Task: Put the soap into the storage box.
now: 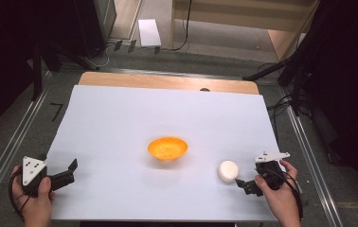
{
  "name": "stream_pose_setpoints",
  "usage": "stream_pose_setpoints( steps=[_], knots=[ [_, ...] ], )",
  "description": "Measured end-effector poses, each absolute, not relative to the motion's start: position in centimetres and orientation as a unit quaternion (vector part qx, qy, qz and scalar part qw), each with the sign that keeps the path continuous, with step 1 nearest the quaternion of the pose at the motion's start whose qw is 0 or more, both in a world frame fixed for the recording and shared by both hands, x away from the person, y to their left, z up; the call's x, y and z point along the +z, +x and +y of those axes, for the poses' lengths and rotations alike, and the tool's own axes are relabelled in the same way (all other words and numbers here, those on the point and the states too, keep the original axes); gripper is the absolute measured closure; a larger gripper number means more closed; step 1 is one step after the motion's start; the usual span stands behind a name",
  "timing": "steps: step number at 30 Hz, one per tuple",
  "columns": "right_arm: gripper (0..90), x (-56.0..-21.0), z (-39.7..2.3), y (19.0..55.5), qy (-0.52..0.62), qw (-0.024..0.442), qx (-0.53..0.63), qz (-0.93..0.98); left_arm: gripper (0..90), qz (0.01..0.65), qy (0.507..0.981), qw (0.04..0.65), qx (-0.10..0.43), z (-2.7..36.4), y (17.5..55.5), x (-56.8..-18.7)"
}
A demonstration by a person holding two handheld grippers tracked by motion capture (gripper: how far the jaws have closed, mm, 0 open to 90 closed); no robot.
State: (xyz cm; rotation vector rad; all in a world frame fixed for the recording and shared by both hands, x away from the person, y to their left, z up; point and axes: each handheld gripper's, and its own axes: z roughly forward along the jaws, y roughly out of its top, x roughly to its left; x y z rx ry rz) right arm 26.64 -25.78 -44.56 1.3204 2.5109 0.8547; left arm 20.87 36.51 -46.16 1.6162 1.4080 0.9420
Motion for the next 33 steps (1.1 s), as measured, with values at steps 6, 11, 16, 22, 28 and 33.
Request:
stream_pose_setpoints(
  steps=[6,11,16,22,28,33],
  knots=[
    [0.0,-44.5,-24.3,27.1,0.433,0.075,0.293,0.849,0.0,0.554,0.636,0.39,0.37,36.5,20.9,-46.2],
    [1.2,-44.6,-23.4,27.4,0.432,0.068,0.293,0.85,0.0,0.554,0.636,0.39,0.37,36.5,20.9,-46.2],
    [9.1,-44.8,-22.5,27.7,0.435,0.061,0.294,0.849,0.0,0.554,0.637,0.389,0.369,36.5,20.9,-46.2],
    [14.2,-45.4,-21.1,27.8,0.437,0.066,0.28,0.852,0.0,0.554,0.636,0.391,0.368,36.5,20.9,-46.2],
    [23.2,-46.1,-20.8,28.0,0.465,0.078,0.274,0.838,0.0,0.554,0.637,0.39,0.367,36.5,20.9,-46.2],
    [23.6,-46.3,-20.8,28.0,0.47,0.073,0.274,0.836,0.0,0.554,0.637,0.391,0.367,36.5,20.9,-46.2]
  ],
)
